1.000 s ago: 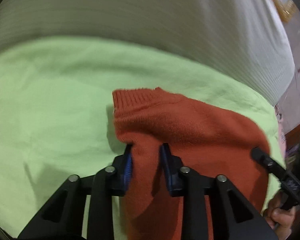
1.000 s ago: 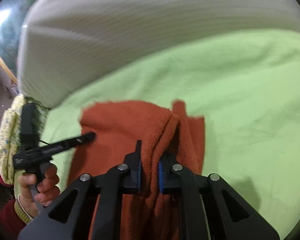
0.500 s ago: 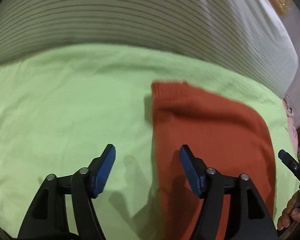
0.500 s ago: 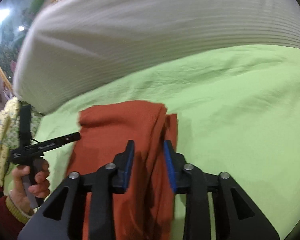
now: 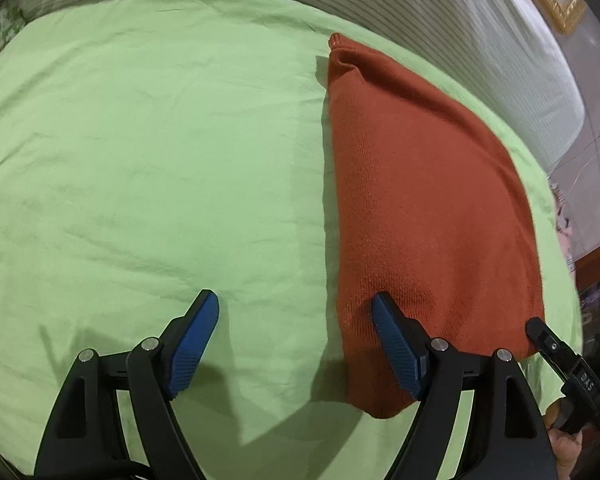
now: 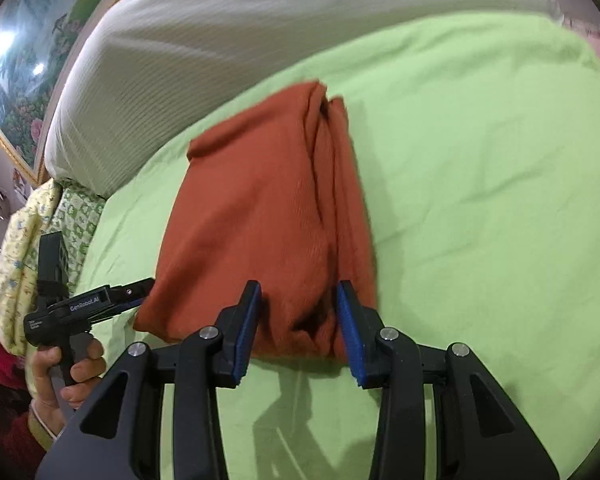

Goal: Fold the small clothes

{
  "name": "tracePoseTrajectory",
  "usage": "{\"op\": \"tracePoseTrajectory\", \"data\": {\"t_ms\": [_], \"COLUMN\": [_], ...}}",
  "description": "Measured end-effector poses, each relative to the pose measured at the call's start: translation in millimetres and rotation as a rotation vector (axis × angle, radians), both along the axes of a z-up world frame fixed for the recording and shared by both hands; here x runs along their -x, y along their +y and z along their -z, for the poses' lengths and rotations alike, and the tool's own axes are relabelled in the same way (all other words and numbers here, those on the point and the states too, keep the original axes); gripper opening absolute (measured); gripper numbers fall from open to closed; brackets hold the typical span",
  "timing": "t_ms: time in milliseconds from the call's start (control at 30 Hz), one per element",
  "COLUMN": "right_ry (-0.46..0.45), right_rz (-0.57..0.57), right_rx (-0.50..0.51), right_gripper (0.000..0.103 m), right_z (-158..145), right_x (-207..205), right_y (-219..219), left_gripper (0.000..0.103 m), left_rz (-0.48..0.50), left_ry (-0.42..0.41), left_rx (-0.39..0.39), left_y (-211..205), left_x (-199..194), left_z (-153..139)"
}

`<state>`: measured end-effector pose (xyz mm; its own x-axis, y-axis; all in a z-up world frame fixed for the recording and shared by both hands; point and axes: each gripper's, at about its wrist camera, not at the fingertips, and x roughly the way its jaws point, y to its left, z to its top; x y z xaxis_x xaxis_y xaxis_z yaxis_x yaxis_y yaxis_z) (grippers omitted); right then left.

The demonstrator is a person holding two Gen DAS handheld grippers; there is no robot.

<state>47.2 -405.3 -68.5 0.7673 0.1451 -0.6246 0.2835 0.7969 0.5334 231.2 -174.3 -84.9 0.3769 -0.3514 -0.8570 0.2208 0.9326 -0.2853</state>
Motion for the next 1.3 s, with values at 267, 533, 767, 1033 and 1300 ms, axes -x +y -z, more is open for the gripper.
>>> {"op": "tracePoseTrajectory", "data": {"t_ms": [267,533,767,1033,1300], "right_ry": [-0.014,0.042,0.040,0.206,0.019], "right_rz": [0.030,0.065,0.016,0.082,0.007], "right_rx": [-0.013,0.098,0.228,0.326,0.243], "right_gripper": [0.008,0.012,0.016,0.001,0.067], "right_z": [-11,-11,-25,-8,-46], "right_x": [13,18,3,-3,-42], "right_y": [-13,-6,20,-4,-17], "left_gripper": [0.075,0.077,0.079,0.079,0.083], "left_rz": [0.048,0.118,0.159,0.188,0.089], "left_ry": [0.021,0.021,-0.084,-0.053,-0.004], "left_rx": [-0.012,-0.029,-0.195,-0.137,-0.034], "left_y": [6,-8,-30,-15,-20], "left_x": [1,13,27,21,-43], "left_z": [-3,-7,1,-7,-23]}}
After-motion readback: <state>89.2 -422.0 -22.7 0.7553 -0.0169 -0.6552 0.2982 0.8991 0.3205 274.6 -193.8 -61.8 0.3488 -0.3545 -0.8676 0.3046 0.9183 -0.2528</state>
